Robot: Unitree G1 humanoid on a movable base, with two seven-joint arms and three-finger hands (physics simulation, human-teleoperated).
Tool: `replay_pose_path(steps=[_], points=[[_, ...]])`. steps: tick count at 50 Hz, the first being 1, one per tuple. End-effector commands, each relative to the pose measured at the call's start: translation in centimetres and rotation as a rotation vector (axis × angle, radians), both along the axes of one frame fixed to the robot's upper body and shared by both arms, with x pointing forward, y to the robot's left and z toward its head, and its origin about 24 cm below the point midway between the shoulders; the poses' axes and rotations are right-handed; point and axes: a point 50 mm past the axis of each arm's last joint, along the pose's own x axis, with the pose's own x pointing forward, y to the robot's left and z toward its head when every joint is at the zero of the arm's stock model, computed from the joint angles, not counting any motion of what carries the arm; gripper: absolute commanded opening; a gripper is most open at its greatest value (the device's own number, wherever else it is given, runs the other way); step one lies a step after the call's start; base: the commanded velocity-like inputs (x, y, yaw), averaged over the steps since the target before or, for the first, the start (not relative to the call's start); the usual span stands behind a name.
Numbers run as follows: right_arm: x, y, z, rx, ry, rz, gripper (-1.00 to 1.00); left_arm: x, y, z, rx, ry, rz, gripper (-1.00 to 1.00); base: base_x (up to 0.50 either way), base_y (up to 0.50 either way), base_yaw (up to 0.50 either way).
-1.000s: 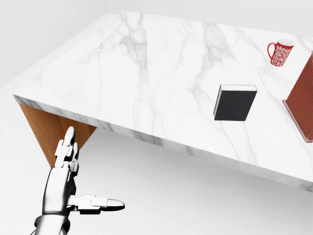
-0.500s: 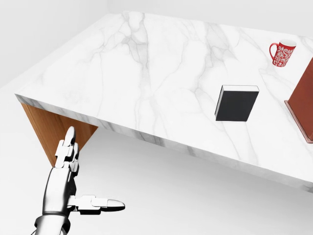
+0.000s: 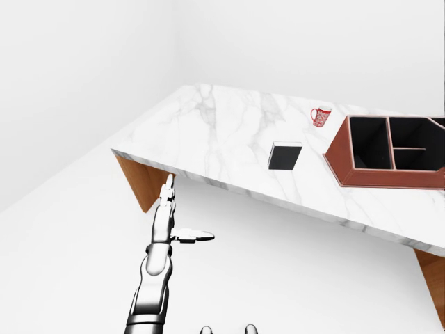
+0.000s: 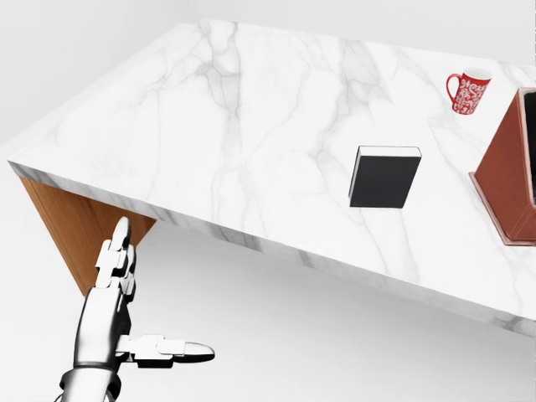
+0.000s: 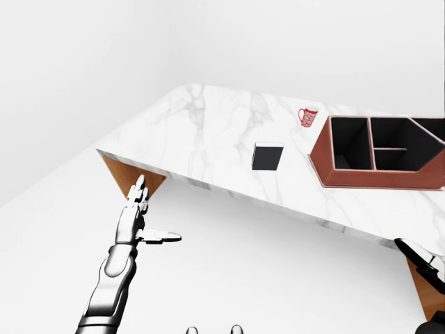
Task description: Pick up the book and place it in the left compartment of the caddy.
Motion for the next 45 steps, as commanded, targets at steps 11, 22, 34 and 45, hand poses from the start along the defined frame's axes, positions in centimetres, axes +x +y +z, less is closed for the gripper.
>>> replay_pose_path(steps=[11,22,34,45], points=[[-0.08,0.07,0.09,-0.007,0.002,-0.001,1.00,-0.07,-0.09,0.15,0.002,-0.007,-0.002,1.00,0.08,-0.19,0.00],[-0.05,0.04,0.03,-0.005,0.004,0.000,1.00,-0.02,-0.09,0.16,0.000,-0.007,-0.004,1.00,0.08,-0.19,0.00],[0.10,0.01,-0.23,-0.002,0.017,0.001,1.00,0.06,-0.03,-0.13,0.004,0.006,-0.006,1.00,0.08,-0.19,0.00],[0.04,0.05,-0.07,-0.007,0.012,0.000,1.00,-0.23,-0.21,0.36,0.009,-0.015,-0.017,1.00,0.08,-0.19,0.00]])
